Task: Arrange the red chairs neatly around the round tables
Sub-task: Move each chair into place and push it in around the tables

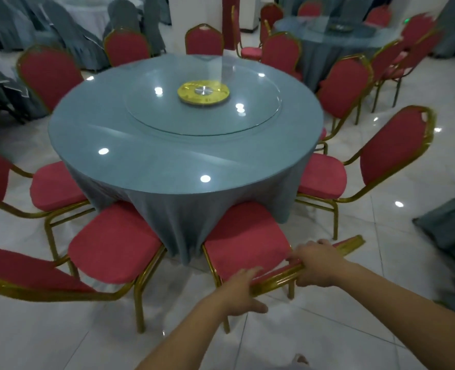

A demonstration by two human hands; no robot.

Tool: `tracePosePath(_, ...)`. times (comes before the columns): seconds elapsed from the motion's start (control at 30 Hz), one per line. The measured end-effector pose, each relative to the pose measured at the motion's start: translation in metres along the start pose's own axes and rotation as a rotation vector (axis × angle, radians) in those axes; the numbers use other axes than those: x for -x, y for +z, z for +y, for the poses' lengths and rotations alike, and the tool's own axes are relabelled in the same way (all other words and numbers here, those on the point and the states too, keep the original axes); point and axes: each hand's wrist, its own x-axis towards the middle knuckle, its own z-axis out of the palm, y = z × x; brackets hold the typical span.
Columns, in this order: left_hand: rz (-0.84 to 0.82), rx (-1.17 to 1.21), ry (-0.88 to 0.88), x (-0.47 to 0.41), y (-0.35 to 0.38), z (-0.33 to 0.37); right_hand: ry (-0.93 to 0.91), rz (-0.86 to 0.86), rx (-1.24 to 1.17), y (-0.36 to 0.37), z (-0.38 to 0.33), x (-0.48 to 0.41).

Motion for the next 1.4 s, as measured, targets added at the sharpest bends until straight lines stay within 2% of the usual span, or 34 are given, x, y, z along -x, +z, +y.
tracePosePath(0.1, -0.014, -0.173, 0.065, -0.014, 0.011, 0.036, 0.151, 0.108, -0.055, 0.010, 0.067, 0.003)
tracePosePath(0.17, 0.030, -0.274, 0.054, -0.023, 0.019, 0.051, 0.210, 0.205, -0.180, 0.021, 0.106, 0.006)
tracePosePath(0.23, 0.090, -0.370, 0.045, -0.031, 0.021, 0.060, 0.185, 0.264, -0.310, 0.027, 0.129, 0.007)
tracePosePath(0.3, 0.088, -0.382, 0.021, -0.036, 0.019, 0.063, 0.106, 0.276, -0.318, 0.028, 0.138, 0.004)
tracePosePath(0.47, 0.112, -0.275, -0.067, -0.045, 0.007, 0.070, -0.051, 0.298, -0.303, 0.014, 0.145, -0.007)
tracePosePath(0.53, 0.056, -0.244, -0.134, -0.050, 0.004, 0.083, -0.082, 0.282, -0.344, 0.013, 0.148, -0.009)
tracePosePath(0.63, -0.057, -0.064, -0.166, -0.057, 0.003, 0.121, -0.192, 0.233, -0.537, 0.018, 0.162, -0.001)
tracePosePath(0.7, -0.033, 0.091, -0.112, -0.071, 0.009, 0.158, -0.192, 0.286, -0.778, 0.024, 0.181, 0.008)
tracePosePath(0.77, 0.034, 0.220, -0.064, -0.093, 0.016, 0.197, -0.115, 0.375, -1.007, 0.031, 0.207, 0.019)
tracePosePath(0.87, 0.148, 0.204, 0.041, -0.145, 0.029, 0.252, 0.067, 0.470, -1.243, 0.039, 0.259, 0.038)
tracePosePath(0.97, 0.149, 0.240, 0.077, -0.203, 0.049, 0.298, 0.210, 0.552, -1.408, 0.041, 0.320, 0.055)
tracePosePath(1.2, -0.130, 0.153, 0.113, -0.343, 0.088, 0.405, 0.448, 0.784, -1.522, 0.049, 0.472, 0.086)
tracePosePath(1.4, -0.171, 0.215, 0.233, -0.494, 0.105, 0.530, 0.602, 0.886, -1.486, 0.022, 0.624, 0.060)
